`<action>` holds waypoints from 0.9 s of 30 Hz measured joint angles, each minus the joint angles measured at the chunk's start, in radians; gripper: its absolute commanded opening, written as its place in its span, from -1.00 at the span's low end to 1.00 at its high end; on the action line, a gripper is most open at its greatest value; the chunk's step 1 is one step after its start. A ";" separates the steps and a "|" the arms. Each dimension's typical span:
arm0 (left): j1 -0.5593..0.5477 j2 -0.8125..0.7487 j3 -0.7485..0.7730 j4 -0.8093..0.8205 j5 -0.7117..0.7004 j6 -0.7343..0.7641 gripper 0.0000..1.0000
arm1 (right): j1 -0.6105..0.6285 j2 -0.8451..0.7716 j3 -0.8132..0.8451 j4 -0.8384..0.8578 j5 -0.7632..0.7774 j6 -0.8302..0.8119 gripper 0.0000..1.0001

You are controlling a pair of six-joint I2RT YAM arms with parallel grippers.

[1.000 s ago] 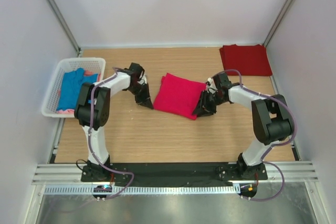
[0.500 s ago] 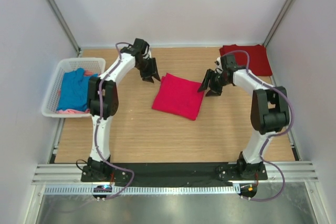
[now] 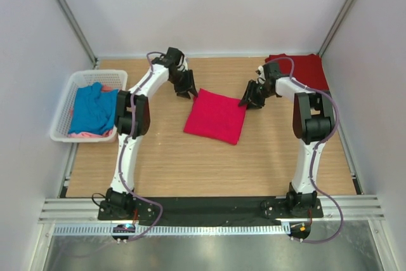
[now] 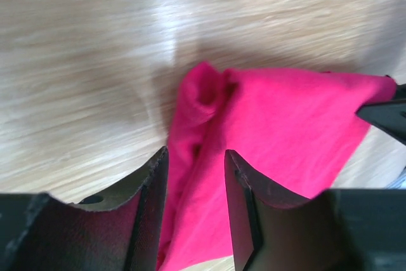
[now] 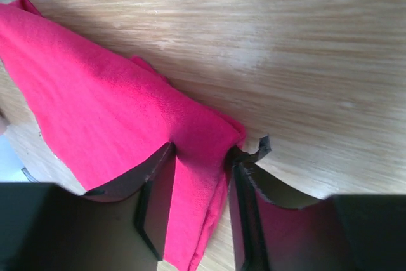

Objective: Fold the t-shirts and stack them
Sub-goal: Fold the tshirt

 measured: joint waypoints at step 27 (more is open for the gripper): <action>0.002 -0.024 -0.019 0.016 -0.097 -0.092 -0.83 | 0.000 0.007 0.033 0.039 -0.027 -0.027 0.26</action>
